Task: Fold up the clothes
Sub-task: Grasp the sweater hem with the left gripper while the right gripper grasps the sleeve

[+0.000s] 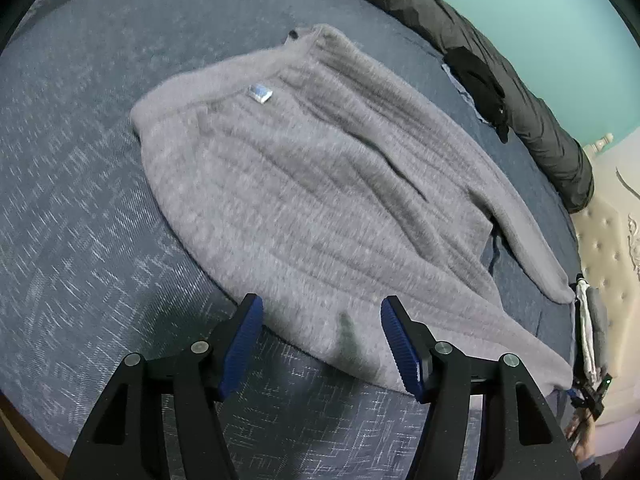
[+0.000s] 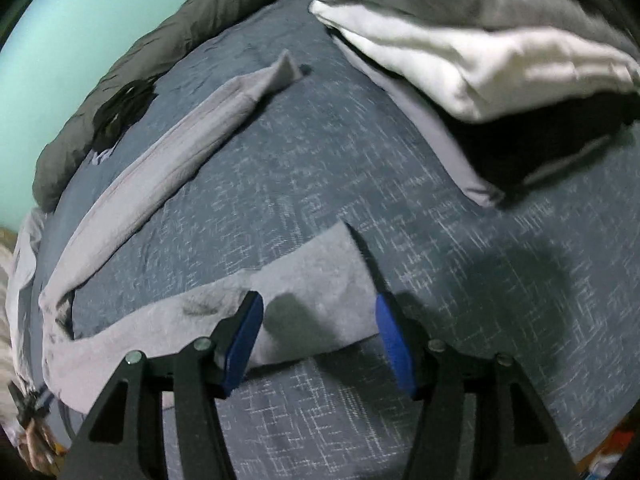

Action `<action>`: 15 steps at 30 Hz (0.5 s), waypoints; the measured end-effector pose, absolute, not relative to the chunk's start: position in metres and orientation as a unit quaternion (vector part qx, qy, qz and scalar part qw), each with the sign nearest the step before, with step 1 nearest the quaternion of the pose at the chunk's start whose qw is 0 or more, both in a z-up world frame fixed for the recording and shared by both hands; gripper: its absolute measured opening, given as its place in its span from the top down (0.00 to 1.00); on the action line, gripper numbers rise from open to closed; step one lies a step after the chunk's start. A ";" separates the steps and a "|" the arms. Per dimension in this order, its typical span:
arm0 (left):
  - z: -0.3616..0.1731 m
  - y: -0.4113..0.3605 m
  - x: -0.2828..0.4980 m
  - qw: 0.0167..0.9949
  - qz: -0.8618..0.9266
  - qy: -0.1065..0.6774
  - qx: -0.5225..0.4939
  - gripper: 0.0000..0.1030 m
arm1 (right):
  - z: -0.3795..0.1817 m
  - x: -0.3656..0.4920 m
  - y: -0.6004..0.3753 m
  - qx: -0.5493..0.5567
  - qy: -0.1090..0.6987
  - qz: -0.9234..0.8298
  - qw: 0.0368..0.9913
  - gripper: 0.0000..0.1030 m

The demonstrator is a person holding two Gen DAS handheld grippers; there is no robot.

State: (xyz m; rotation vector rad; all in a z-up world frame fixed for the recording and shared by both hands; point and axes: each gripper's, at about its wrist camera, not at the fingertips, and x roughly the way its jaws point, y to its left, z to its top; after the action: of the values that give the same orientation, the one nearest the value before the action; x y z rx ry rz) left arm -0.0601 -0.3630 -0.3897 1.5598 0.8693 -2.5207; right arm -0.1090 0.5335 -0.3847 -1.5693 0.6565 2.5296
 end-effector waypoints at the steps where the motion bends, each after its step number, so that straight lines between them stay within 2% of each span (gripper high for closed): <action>1: -0.393 -0.364 -0.060 0.028 -0.814 0.285 0.505 0.36 | -0.385 -0.109 0.533 -0.515 0.214 0.829 0.043 0.42; 2: -0.395 -0.365 -0.060 0.029 -0.813 0.288 0.505 0.36 | -0.384 -0.108 0.530 -0.516 0.210 0.830 0.037 0.42; 4: -0.401 -0.367 -0.059 0.032 -0.810 0.296 0.505 0.36 | -0.382 -0.108 0.525 -0.515 0.199 0.833 0.025 0.53; 5: -0.404 -0.368 -0.059 0.033 -0.809 0.300 0.505 0.36 | -0.381 -0.108 0.522 -0.515 0.194 0.835 0.019 0.66; 6: -0.406 -0.369 -0.059 0.034 -0.807 0.304 0.505 0.36 | -0.379 -0.109 0.519 -0.513 0.189 0.837 0.016 0.75; 7: -0.409 -0.371 -0.059 0.036 -0.806 0.308 0.504 0.36 | -0.377 -0.109 0.516 -0.511 0.184 0.840 0.015 0.80; 8: -0.411 -0.372 -0.060 0.035 -0.806 0.311 0.502 0.36 | -0.374 -0.110 0.514 -0.508 0.178 0.842 0.014 0.90; 9: -0.412 -0.373 -0.060 0.034 -0.807 0.314 0.500 0.36 | -0.372 -0.111 0.511 -0.506 0.173 0.845 0.013 0.95; 11: -0.412 -0.374 -0.061 0.033 -0.807 0.316 0.497 0.38 | -0.364 -0.112 0.508 -0.499 0.161 0.851 0.011 0.98; 12: -0.412 -0.374 -0.061 0.032 -0.809 0.315 0.496 0.46 | -0.359 -0.112 0.508 -0.494 0.156 0.855 0.012 0.99; 13: -0.411 -0.373 -0.062 0.031 -0.809 0.312 0.497 0.60 | -0.353 -0.111 0.508 -0.487 0.151 0.860 0.014 0.99; 14: -0.410 -0.372 -0.062 0.028 -0.811 0.308 0.497 0.66 | -0.347 -0.110 0.509 -0.479 0.148 0.865 0.016 0.99; 15: -0.409 -0.370 -0.062 0.025 -0.813 0.305 0.496 0.77 | -0.340 -0.109 0.510 -0.471 0.144 0.870 0.019 1.00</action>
State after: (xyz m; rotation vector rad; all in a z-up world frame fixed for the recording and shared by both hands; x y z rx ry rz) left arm -0.0619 -0.3704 -0.4087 1.5347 0.9434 -2.5134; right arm -0.1086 0.5099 -0.3402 -1.4637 0.4468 2.7010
